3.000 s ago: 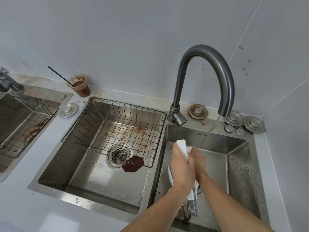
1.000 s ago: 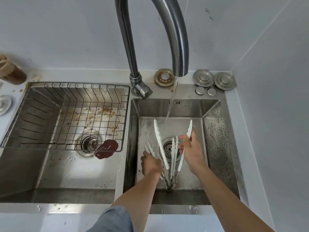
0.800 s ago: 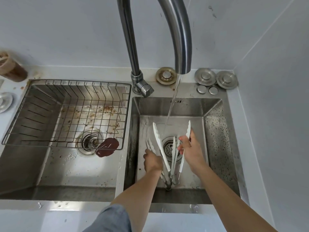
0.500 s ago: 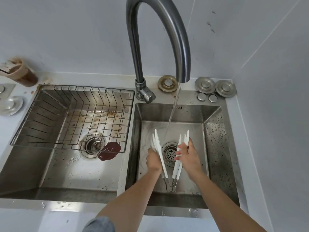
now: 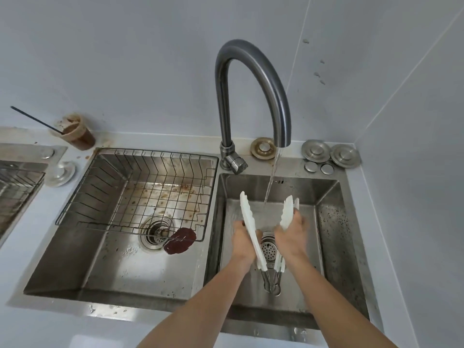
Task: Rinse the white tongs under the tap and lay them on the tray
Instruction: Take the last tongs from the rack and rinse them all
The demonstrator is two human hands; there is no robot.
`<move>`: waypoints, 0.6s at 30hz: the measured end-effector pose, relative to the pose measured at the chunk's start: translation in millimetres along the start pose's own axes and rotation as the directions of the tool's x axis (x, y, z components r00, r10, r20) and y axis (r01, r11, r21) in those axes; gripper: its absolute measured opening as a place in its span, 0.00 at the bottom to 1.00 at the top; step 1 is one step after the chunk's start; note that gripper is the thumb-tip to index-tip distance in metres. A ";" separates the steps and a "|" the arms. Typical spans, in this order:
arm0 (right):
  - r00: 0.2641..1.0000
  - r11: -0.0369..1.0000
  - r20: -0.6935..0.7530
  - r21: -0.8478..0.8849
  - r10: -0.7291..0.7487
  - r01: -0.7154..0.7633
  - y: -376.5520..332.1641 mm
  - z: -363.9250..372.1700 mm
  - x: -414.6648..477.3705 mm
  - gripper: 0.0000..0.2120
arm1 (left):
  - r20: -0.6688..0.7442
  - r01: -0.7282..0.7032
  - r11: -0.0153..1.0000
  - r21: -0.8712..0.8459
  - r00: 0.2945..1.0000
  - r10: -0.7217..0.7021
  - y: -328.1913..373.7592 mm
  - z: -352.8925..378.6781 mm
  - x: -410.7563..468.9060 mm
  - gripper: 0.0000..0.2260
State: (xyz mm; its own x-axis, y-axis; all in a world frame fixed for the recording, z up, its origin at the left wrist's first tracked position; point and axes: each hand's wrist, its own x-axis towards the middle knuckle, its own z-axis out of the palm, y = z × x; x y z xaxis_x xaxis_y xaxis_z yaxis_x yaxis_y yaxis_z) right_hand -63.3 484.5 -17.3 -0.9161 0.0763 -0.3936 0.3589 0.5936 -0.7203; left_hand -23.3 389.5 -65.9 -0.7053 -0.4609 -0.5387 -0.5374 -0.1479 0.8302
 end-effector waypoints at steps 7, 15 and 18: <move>0.998 0.998 0.000 -0.013 0.057 -0.057 -0.6 -4.0 0.0 0.35 | 0.041 0.068 0.990 -0.120 0.997 -0.064 7.7 -3.4 -6.1 0.17; 0.989 0.999 -0.148 -0.041 -0.018 0.013 -9.9 -23.8 -1.4 0.39 | 0.405 0.405 0.623 -0.669 0.902 -0.151 31.3 -2.2 -9.9 0.14; 0.980 0.995 -0.188 -0.090 -0.059 0.043 -10.8 -34.2 -5.0 0.38 | 0.429 0.383 0.667 -0.639 0.897 -0.105 44.2 0.1 -6.3 0.24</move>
State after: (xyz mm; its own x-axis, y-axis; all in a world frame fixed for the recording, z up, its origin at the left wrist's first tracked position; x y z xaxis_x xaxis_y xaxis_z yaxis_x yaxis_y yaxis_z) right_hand -68.7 505.2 12.0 -0.9530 0.1901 -0.2359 0.3017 0.6662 -0.6820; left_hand -42.7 386.0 -25.8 -0.7749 -0.0229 -0.6317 -0.3335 -0.8341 0.4394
